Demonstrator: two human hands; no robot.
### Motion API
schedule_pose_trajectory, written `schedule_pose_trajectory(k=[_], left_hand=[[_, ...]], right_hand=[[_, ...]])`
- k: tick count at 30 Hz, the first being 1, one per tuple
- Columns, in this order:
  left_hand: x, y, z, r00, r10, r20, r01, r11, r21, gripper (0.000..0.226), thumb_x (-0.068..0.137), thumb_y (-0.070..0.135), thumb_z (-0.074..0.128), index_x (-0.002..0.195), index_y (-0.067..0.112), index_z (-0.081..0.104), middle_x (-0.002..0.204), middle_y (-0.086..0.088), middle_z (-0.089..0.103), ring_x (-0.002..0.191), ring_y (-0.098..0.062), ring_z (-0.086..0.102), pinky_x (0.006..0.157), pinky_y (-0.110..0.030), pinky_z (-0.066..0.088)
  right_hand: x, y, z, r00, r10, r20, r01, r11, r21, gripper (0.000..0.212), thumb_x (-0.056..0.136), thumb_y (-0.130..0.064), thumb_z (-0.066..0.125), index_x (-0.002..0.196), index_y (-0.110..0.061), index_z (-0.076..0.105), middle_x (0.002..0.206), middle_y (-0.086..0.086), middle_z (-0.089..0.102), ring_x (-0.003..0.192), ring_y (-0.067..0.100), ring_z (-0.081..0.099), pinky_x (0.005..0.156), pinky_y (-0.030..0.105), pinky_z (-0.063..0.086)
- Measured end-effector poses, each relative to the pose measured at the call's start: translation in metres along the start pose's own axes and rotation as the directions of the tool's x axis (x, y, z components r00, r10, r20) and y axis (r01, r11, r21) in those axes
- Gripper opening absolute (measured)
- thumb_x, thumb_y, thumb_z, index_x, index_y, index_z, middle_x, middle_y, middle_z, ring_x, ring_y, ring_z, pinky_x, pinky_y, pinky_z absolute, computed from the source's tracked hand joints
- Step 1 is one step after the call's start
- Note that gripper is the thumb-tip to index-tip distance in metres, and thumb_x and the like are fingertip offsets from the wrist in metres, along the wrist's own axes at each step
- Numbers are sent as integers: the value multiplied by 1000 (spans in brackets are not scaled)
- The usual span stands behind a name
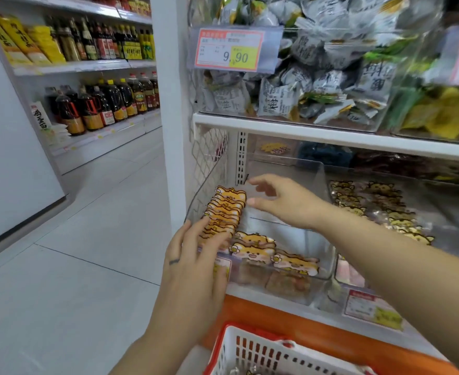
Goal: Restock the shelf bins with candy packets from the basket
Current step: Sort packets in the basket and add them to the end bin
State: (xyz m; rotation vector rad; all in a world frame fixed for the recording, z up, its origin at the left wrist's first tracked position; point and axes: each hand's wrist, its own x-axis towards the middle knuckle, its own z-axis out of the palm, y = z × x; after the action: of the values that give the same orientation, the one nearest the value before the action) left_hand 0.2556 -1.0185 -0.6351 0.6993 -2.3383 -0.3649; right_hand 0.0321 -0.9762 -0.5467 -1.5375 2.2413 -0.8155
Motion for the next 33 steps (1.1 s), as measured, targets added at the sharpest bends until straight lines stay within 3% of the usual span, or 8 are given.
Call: schedule_pose_trajectory(k=[5, 10, 14, 16, 19, 22, 27, 33], left_hand=[[-20, 26, -6, 989, 146, -9, -146, 989, -8, 45, 87, 19, 56, 132, 24, 59, 148, -2, 43, 141, -30, 34, 115, -50, 33], [-70, 63, 23, 935, 227, 273, -218, 974, -63, 40, 93, 19, 53, 132, 25, 56, 138, 4, 51, 124, -26, 53, 102, -47, 44], [-124, 75, 69, 754, 187, 629, -176, 981, -80, 38, 99, 23, 52, 136, 27, 55, 135, 6, 57, 118, -21, 58, 96, -35, 46], [-154, 68, 97, 653, 102, 750, -102, 994, -46, 37, 99, 26, 50, 136, 30, 54, 138, 7, 56, 118, -19, 58, 95, -34, 49], [-196, 52, 136, 478, -43, 877, 0, 999, 49, 36, 98, 30, 50, 134, 33, 54, 133, 3, 57, 116, -25, 59, 90, -39, 52], [-223, 35, 165, 320, -149, 936, -24, 986, 165, 53, 91, 32, 55, 142, 31, 45, 143, -2, 48, 128, -29, 49, 100, -42, 46], [-244, 15, 192, 215, -260, 941, 23, 965, 261, 64, 98, 34, 49, 156, 27, 23, 164, -2, 13, 149, -31, 20, 119, -45, 27], [-270, 5, 212, 116, -282, 952, 44, 960, 278, 71, 95, 39, 50, 156, 32, 14, 166, -1, -8, 150, -37, 18, 113, -52, 35]], right_hand=[[-116, -21, -12, 984, -149, -100, 150, 989, 3, 33, 95, -34, 64, 128, -31, 59, 124, -18, 61, 115, -4, 55, 97, 17, 43], [-231, 21, 20, 997, -68, -37, 75, 970, 232, 23, 91, -17, 69, 100, -37, 64, 92, -15, 73, 87, 0, 68, 80, 17, 52], [-281, 105, 71, 969, 191, 154, -220, 955, 201, 15, 92, -23, 69, 101, -35, 67, 92, -7, 73, 87, 12, 68, 79, 33, 53], [-293, 147, 92, 919, 281, 276, -300, 954, 29, 17, 93, -28, 67, 110, -31, 67, 96, -12, 68, 87, 6, 63, 77, 25, 49], [-308, 201, 119, 822, 444, 357, -433, 894, -116, 32, 92, -39, 64, 114, -16, 68, 106, 0, 68, 97, 17, 63, 87, 30, 49], [-323, 240, 142, 695, 563, 447, -561, 814, -153, 46, 93, -43, 58, 115, -3, 63, 113, 16, 64, 93, 27, 58, 81, 34, 46], [-338, 282, 183, 576, 665, 475, -644, 727, -238, 56, 98, -36, 57, 147, -15, 39, 131, 6, 56, 116, 25, 55, 92, 26, 43], [-337, 307, 224, 568, 790, 231, -737, 613, -284, 73, 91, -43, 64, 151, -15, 33, 142, 10, 49, 124, 31, 53, 101, 40, 48]])
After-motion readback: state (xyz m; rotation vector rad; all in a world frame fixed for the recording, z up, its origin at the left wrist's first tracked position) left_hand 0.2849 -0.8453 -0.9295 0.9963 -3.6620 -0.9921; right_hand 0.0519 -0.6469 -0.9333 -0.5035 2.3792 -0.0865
